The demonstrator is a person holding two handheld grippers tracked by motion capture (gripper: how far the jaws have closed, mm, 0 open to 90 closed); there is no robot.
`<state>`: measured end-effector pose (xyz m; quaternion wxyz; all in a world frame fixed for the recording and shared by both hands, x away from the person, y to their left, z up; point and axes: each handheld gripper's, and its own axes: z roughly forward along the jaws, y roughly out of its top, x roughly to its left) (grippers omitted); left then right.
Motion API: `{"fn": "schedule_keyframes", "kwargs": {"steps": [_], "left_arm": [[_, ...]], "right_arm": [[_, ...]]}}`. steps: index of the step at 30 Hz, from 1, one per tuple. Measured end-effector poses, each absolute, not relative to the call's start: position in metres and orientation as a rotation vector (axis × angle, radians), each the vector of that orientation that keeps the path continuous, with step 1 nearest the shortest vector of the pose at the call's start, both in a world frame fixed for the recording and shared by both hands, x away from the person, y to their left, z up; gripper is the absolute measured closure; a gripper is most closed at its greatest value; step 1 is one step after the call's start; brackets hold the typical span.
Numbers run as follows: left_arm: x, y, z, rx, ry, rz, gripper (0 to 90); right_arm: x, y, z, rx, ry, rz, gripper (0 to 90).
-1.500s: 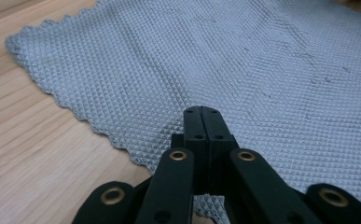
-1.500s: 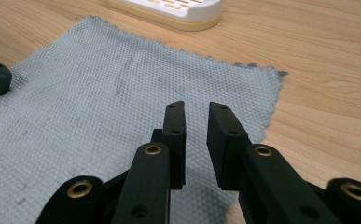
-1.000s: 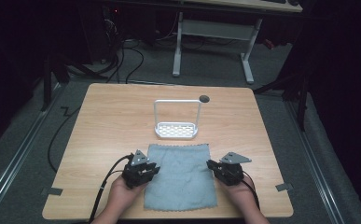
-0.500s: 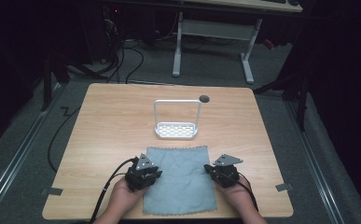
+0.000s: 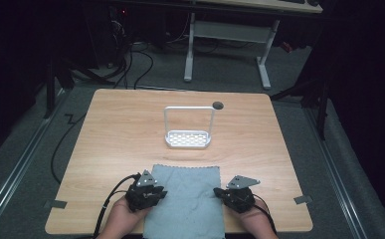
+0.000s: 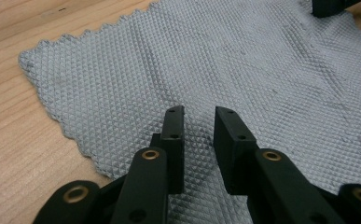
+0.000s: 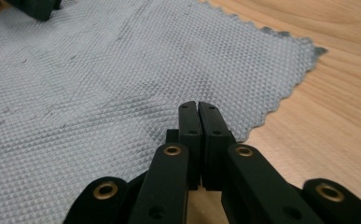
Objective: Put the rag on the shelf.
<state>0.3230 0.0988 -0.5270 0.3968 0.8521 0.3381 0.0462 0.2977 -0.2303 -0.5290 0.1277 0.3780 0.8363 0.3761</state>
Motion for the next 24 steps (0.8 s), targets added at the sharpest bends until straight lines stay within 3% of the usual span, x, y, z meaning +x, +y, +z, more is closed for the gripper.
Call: {"fn": "schedule_keyframes", "kwargs": {"steps": [15,24], "left_arm": [[0.354,0.123,-0.527,2.029,0.978,0.315,68.1],[0.386,0.119,-0.528,2.034,1.095,0.304,63.3]], "right_arm": [[0.303,-0.239,-0.523,1.089,2.346,1.163,72.6],[0.305,-0.240,-0.523,1.117,2.318,1.170,71.8]]}}
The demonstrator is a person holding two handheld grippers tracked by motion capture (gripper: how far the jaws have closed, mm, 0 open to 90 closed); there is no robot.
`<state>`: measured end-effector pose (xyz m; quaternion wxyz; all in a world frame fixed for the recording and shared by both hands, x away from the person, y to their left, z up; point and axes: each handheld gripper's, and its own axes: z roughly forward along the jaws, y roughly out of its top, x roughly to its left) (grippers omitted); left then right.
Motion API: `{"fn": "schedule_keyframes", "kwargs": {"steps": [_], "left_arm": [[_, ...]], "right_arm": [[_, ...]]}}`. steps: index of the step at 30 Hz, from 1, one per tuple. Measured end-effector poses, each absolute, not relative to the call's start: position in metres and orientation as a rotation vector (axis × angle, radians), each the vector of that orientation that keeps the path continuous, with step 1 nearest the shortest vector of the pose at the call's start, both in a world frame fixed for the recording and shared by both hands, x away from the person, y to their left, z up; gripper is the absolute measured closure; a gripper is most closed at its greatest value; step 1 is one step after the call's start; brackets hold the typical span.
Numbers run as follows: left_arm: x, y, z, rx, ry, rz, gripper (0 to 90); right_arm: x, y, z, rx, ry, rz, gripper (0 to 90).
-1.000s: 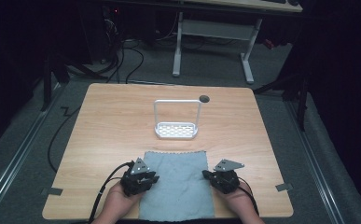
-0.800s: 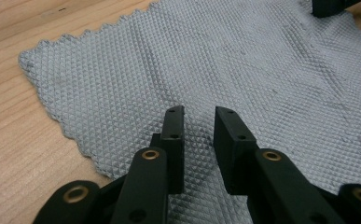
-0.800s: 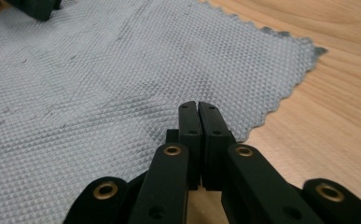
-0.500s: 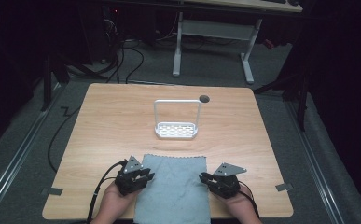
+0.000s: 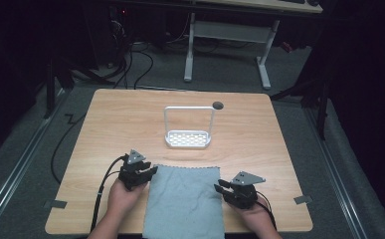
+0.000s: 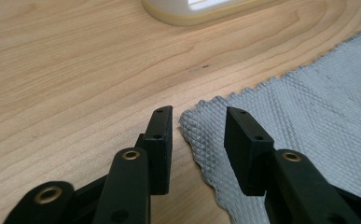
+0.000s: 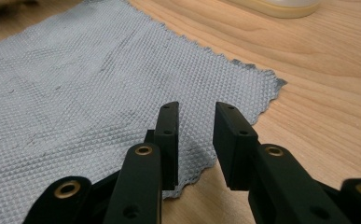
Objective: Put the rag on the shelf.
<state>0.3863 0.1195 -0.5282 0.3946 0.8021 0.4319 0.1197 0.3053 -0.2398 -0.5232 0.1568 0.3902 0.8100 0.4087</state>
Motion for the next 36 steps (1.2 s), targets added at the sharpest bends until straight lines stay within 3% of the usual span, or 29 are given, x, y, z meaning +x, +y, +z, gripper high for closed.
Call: {"fn": "schedule_keyframes", "kwargs": {"steps": [8,11,17,24,27,32,33,36], "left_arm": [[0.387,0.110,-0.533,2.025,1.077,0.305,65.1],[0.387,0.107,-0.533,2.036,1.064,0.328,69.0],[0.387,0.108,-0.534,2.044,1.043,0.308,86.4],[0.387,0.109,-0.535,2.040,1.036,0.290,88.4],[0.387,0.109,-0.535,2.040,1.037,0.288,88.5],[0.387,0.110,-0.535,2.037,1.037,0.283,88.6],[0.387,0.110,-0.535,2.037,1.037,0.283,88.7],[0.387,0.110,-0.535,2.037,1.038,0.276,89.0]], "right_arm": [[0.310,-0.246,-0.524,1.155,2.289,1.168,66.5],[0.314,-0.246,-0.525,1.178,2.270,1.158,62.6],[0.333,-0.237,-0.525,1.251,2.258,1.119,51.8],[0.365,-0.226,-0.528,1.324,2.239,0.969,45.8],[0.369,-0.224,-0.529,1.329,2.226,0.964,49.3],[0.365,-0.218,-0.528,1.265,2.244,0.945,67.8],[0.365,-0.218,-0.528,1.265,2.244,0.945,67.8],[0.361,-0.216,-0.529,1.238,2.257,0.959,81.8]]}}
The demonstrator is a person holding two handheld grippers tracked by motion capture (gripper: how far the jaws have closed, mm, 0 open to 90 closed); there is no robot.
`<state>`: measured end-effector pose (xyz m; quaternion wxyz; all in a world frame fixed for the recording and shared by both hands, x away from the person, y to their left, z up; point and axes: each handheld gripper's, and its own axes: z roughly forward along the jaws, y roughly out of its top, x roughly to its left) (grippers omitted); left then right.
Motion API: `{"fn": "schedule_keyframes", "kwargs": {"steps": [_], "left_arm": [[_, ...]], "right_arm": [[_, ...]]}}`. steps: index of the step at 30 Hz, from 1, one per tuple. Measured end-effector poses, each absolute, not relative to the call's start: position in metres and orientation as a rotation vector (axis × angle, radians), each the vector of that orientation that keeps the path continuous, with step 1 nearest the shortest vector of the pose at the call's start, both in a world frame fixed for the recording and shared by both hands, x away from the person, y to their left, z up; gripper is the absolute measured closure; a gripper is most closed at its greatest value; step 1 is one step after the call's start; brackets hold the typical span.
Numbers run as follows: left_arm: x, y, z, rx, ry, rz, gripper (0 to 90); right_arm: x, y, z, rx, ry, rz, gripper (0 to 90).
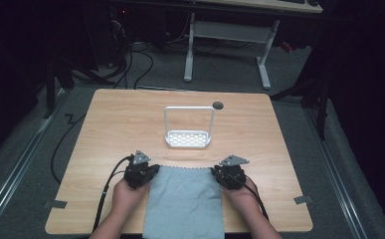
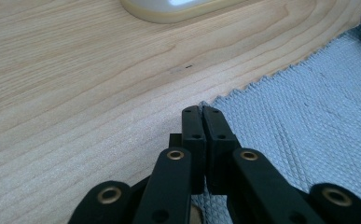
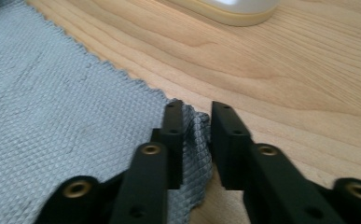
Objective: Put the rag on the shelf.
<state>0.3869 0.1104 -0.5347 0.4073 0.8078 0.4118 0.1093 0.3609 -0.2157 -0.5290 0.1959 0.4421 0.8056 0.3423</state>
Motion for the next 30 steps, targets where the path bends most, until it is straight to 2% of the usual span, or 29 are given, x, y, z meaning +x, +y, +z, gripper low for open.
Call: {"fn": "schedule_keyframes", "kwargs": {"steps": [3,10,30], "left_arm": [[0.387,0.112,-0.535,2.031,1.043,0.255,89.3],[0.383,0.116,-0.530,1.984,1.038,0.250,89.4],[0.358,0.128,-0.491,1.781,0.929,0.378,89.6]], "right_arm": [[0.361,-0.215,-0.529,1.211,2.275,0.971,87.9],[0.358,-0.219,-0.524,1.214,2.247,1.050,88.3],[0.329,-0.225,-0.489,1.109,2.039,1.290,88.7]]}}
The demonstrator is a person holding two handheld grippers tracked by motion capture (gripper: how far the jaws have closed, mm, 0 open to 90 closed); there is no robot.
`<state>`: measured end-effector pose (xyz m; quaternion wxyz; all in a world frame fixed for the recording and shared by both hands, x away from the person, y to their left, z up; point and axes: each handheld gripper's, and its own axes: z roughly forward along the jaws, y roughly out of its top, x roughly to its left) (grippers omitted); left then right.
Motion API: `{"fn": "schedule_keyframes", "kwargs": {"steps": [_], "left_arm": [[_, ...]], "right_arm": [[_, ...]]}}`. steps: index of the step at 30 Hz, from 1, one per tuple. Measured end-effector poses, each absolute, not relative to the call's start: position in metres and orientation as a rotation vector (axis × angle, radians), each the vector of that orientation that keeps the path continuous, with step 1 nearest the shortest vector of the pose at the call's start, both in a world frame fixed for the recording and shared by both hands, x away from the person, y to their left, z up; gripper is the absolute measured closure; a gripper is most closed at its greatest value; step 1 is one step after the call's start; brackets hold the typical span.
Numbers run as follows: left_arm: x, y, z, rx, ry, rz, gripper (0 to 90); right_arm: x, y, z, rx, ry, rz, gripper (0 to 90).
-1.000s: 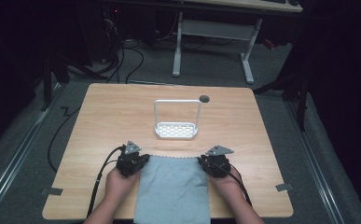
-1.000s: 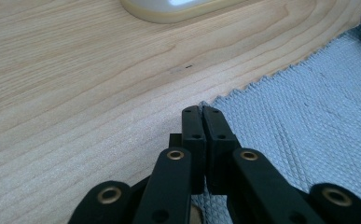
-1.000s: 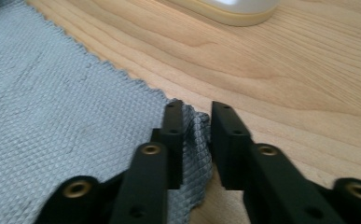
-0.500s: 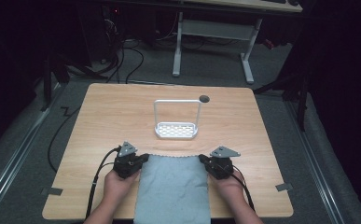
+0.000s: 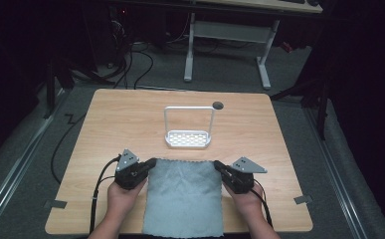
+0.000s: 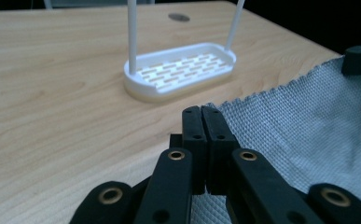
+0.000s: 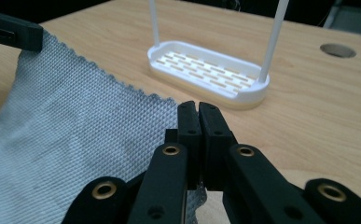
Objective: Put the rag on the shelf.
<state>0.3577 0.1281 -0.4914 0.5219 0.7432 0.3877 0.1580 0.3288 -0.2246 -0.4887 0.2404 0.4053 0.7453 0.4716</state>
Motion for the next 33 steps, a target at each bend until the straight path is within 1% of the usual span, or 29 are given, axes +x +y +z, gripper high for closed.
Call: {"fn": "schedule_keyframes", "kwargs": {"steps": [13,24,25,33], "left_arm": [[0.353,0.127,-0.462,1.689,0.849,0.455,89.9],[0.363,0.119,-0.435,1.618,0.806,0.494,90.0],[0.365,0.119,-0.427,1.605,0.794,0.510,90.0],[0.373,0.119,-0.402,1.554,0.767,0.558,90.0]], "right_arm": [[0.327,-0.226,-0.456,1.043,1.920,1.363,88.9],[0.335,-0.230,-0.426,1.001,1.838,1.407,88.9],[0.337,-0.232,-0.417,0.992,1.813,1.423,88.9],[0.344,-0.233,-0.398,0.978,1.761,1.455,88.9]]}}
